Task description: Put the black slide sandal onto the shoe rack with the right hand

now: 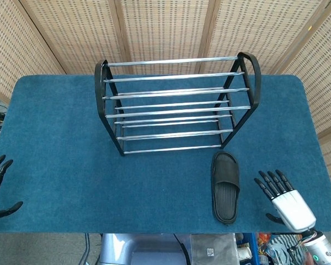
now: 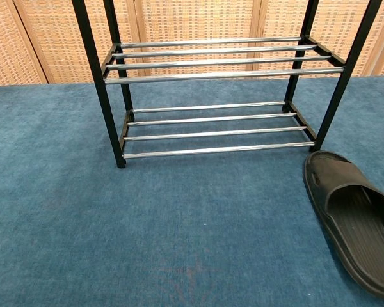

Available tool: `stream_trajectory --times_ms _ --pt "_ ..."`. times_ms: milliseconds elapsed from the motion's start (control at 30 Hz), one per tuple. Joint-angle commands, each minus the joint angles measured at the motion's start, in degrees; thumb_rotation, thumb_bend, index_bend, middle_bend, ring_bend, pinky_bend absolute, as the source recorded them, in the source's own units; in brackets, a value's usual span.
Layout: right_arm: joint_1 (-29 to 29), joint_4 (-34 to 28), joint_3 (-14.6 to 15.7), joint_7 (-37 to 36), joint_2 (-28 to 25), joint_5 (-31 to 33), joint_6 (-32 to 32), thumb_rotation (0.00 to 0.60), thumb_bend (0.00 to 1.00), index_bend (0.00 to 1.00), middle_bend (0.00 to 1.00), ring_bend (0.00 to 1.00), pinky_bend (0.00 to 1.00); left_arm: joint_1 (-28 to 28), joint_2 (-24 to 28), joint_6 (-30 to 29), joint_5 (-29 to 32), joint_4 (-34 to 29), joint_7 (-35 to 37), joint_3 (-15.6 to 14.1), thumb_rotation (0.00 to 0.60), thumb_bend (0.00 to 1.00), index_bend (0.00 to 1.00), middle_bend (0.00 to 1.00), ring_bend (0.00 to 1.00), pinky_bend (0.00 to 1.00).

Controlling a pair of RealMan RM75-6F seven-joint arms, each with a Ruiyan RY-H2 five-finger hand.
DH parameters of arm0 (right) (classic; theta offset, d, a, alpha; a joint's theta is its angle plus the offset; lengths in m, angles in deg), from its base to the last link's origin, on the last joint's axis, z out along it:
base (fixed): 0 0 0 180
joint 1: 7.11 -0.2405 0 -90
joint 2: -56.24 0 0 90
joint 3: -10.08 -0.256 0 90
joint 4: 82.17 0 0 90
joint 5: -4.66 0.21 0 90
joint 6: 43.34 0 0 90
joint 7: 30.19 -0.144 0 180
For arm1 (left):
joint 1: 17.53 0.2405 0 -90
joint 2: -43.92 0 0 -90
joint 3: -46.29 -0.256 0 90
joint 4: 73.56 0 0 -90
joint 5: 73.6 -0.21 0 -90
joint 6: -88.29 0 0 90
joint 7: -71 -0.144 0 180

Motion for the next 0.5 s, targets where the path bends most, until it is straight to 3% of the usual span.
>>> stream_trajectory --times_ms 33,333,500 --pt "-6.24 13.9 4.03 -5.75 5.58 -10.97 -1.27 0.6 0.0 0.0 0.0 0.0 0.0 -0.11 -0.1 0.29 0.31 -0.09 -0.32 0.13 0.6 0.05 0.0 0.0 0.0 0.0" --pt "-12.54 32.89 5.85 -9.78 15.19 -20.13 -11.73 0.6 0.0 0.0 0.0 0.0 0.0 -1.16 -0.36 2.76 1.15 -0.62 -1.74 0.22 0.6 0.05 0.0 0.0 0.0 0.0" --pt "-16.38 38.69 7.43 -11.5 18.3 -21.38 -10.49 0.6 0.0 0.0 0.0 0.0 0.0 -1.29 -0.52 3.12 1.6 -0.93 -2.64 0.37 0.6 0.05 0.0 0.0 0.0 0.0"
